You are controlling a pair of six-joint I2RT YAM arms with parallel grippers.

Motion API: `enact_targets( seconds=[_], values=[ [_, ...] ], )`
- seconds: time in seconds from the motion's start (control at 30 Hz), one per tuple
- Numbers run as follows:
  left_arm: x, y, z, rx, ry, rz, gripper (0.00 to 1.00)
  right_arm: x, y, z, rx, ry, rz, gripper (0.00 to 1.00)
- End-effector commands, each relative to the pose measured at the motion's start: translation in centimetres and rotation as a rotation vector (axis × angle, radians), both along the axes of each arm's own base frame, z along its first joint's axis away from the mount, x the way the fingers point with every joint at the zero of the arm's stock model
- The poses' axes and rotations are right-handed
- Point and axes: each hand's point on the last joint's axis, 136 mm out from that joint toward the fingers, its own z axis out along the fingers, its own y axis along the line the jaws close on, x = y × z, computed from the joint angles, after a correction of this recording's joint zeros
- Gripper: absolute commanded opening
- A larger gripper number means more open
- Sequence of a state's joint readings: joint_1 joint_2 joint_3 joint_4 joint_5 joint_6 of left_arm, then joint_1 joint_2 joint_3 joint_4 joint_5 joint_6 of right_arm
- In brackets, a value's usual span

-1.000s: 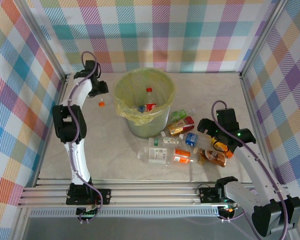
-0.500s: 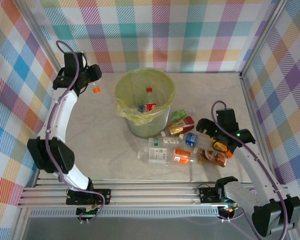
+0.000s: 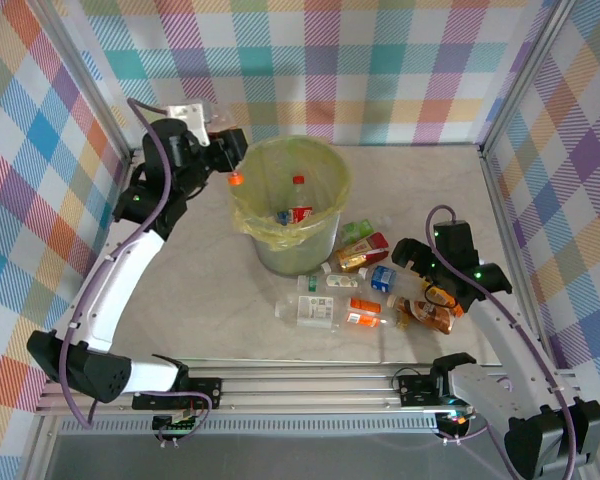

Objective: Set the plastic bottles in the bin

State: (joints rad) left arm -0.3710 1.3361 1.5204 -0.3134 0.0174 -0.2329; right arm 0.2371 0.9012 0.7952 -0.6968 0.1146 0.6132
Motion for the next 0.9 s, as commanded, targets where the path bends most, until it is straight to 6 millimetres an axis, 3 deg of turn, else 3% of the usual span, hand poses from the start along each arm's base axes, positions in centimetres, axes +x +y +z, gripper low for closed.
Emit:
enact_targets(
  seconds=[0.0,0.2,0.33,0.53,0.7,0.87],
  values=[
    [-0.4,-2.8,1.0,-0.036,-0.059,-0.062,0.43,-0.3,0.3,0.0,0.027,-0.004,-0.001,1.0],
    [0.0,-7.1,-1.1,0.006,-0.034,-0.128,0.43,-0.6,0.0,0.1,0.019,0.0,-0.01,1.0],
    [0.3,-8.5,-3.1,0.047,0.008,-0.121,0.45,-0.8,-0.3,0.3,0.008,-0.006,-0.018,1.0],
    [1.4,-8.4,-6.8,0.107,0.097,-0.012,0.46,-0.8,0.1,0.3,0.015,-0.005,0.004,1.0],
    [2.1,-7.8,-11.0,0.172,0.203,0.058,0.47,-0.9,1.0,0.6,0.003,-0.008,0.071,1.0],
    [2.8,-7.5,-13.5,0.219,0.252,0.1,0.51,-1.4,1.8,1.0,-0.064,-0.027,0.135,1.0]
  ],
)
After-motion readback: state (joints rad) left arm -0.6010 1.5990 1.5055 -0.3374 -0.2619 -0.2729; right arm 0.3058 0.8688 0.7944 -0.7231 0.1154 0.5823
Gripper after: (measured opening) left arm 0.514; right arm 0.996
